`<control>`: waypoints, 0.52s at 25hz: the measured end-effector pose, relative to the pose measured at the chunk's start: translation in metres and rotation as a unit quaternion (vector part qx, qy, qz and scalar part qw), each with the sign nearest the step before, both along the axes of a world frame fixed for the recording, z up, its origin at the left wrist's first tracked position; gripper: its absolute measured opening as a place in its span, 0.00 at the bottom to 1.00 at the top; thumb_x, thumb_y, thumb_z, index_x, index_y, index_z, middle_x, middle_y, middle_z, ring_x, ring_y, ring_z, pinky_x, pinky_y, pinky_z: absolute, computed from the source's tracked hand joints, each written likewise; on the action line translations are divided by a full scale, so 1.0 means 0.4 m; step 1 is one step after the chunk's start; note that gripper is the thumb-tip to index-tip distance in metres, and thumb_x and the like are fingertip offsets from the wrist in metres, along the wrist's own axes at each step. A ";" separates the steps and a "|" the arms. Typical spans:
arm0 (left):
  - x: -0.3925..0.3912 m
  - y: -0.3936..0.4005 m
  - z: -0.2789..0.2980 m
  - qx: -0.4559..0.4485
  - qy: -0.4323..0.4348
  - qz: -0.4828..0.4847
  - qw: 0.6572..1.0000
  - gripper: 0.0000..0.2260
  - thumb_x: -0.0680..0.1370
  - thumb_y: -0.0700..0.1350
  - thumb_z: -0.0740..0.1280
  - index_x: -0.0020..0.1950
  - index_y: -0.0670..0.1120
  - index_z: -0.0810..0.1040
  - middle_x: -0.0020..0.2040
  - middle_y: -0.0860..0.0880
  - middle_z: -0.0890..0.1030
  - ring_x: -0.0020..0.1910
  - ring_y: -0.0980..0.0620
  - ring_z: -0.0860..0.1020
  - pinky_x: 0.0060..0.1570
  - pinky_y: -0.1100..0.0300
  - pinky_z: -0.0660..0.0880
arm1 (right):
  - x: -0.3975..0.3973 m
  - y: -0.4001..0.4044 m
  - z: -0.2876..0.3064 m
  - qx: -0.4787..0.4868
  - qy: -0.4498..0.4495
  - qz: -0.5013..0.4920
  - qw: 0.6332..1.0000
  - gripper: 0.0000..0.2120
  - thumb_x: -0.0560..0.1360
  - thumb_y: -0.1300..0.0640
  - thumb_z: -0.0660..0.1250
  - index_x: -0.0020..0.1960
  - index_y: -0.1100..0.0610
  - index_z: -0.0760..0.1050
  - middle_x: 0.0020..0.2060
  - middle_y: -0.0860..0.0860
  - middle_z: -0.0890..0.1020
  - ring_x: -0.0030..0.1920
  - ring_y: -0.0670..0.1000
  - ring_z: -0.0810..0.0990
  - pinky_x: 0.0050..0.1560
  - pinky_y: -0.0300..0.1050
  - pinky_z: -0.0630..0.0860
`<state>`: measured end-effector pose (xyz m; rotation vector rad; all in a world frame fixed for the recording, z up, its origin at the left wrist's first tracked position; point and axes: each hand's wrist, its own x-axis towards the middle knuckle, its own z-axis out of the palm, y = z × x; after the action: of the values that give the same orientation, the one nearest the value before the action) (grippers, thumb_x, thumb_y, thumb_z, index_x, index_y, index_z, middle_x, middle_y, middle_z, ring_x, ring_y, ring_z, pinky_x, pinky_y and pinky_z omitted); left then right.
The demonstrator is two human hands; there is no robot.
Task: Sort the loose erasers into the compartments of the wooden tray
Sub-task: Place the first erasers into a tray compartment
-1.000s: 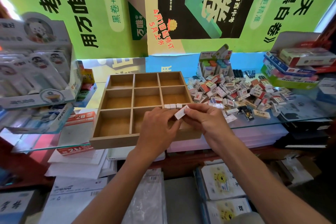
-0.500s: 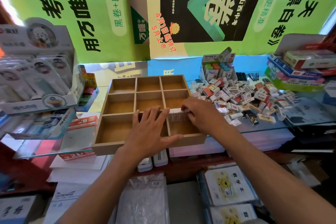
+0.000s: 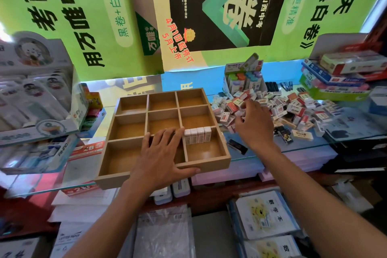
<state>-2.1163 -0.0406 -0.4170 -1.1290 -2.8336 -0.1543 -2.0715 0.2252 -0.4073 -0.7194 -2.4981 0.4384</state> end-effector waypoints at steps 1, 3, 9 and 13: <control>-0.001 0.000 -0.001 0.003 0.000 -0.002 1.000 0.52 0.64 0.82 0.50 0.80 0.53 0.50 0.78 0.50 0.60 0.76 0.47 0.59 0.75 0.39 0.53 | -0.010 0.019 -0.004 0.034 -0.064 -0.019 0.997 0.15 0.78 0.51 0.64 0.61 0.56 0.72 0.57 0.55 0.78 0.59 0.59 0.73 0.53 0.52 0.71; 0.001 -0.003 0.000 0.000 0.000 -0.001 1.000 0.52 0.64 0.83 0.48 0.80 0.54 0.49 0.78 0.51 0.59 0.76 0.48 0.58 0.76 0.40 0.52 | -0.033 0.032 -0.008 0.054 -0.133 -0.021 0.989 0.16 0.77 0.49 0.64 0.61 0.57 0.74 0.59 0.56 0.78 0.60 0.60 0.73 0.56 0.53 0.72; 0.002 0.000 -0.002 0.003 0.005 0.001 1.000 0.51 0.64 0.82 0.49 0.80 0.55 0.47 0.78 0.52 0.58 0.76 0.49 0.57 0.76 0.42 0.52 | -0.012 0.044 0.021 -0.109 0.041 -0.017 0.993 0.07 0.77 0.51 0.67 0.46 0.54 0.76 0.40 0.50 0.81 0.41 0.52 0.78 0.38 0.44 0.73; 0.004 -0.001 -0.003 0.012 0.014 0.001 1.000 0.52 0.64 0.83 0.49 0.80 0.53 0.49 0.77 0.50 0.61 0.76 0.47 0.59 0.76 0.41 0.53 | 0.059 0.033 0.080 -0.587 0.201 0.042 0.783 0.03 0.77 0.60 0.67 0.50 0.58 0.77 0.43 0.55 0.84 0.40 0.52 0.82 0.32 0.40 0.76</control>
<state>-2.1146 -0.0412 -0.4181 -1.1148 -2.8003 -0.1712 -2.0479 0.2385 -0.3752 -0.7831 -1.6190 2.0149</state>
